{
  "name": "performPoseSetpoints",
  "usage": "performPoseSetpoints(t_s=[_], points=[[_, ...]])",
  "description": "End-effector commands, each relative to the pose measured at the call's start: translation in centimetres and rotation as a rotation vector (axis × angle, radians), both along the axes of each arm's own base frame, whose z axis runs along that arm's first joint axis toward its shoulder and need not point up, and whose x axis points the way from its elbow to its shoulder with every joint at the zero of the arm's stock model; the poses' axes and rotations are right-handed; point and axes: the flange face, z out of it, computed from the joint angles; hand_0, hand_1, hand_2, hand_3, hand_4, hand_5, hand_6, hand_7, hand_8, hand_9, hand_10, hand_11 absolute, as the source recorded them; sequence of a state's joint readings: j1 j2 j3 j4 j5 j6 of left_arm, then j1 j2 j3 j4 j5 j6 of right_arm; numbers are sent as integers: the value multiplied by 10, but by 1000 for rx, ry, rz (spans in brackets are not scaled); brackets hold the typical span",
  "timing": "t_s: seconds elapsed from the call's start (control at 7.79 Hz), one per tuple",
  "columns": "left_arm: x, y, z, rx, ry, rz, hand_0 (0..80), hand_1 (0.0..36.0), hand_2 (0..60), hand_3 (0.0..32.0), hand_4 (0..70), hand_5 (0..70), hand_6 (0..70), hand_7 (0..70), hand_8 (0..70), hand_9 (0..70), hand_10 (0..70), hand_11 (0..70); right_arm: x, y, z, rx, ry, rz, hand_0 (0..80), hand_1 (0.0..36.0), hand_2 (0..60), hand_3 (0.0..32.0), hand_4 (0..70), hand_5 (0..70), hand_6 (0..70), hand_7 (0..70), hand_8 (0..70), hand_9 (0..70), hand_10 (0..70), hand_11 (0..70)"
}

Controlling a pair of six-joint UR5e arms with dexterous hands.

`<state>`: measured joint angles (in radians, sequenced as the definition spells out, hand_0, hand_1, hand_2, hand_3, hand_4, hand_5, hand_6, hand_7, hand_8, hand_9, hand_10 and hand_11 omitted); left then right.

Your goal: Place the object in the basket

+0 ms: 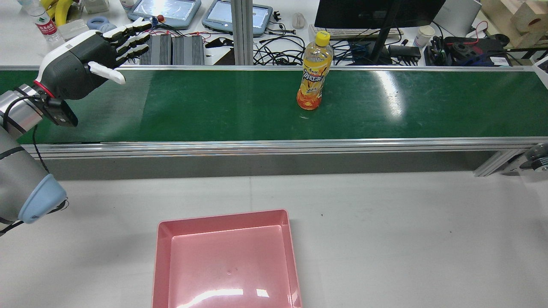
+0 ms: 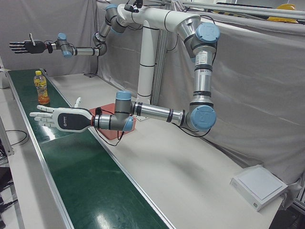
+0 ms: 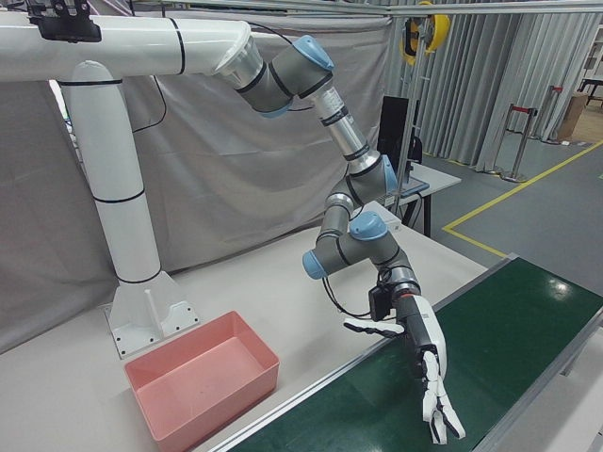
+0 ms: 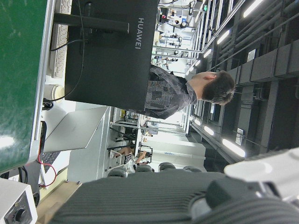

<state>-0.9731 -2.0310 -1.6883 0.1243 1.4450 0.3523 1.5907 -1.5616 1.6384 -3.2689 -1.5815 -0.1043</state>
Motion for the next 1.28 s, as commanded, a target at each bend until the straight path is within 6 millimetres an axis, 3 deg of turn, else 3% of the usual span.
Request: performPoseSetpoints(t_s=[0.0,1.16], points=[[1,0,-3,4,4,3,525,78,0,4,151,128,5,0,69,75,65,107,0,0,1,-2,0,0,0,0,0,0,0,0,0,0,0,0,0,0],[0,2,-6,8,9,2,537,81,0,2,157,114,5,0,66,74,64,107,0,0,1,-2,0,0,0,0,0,0,0,0,0,0,0,0,0,0]])
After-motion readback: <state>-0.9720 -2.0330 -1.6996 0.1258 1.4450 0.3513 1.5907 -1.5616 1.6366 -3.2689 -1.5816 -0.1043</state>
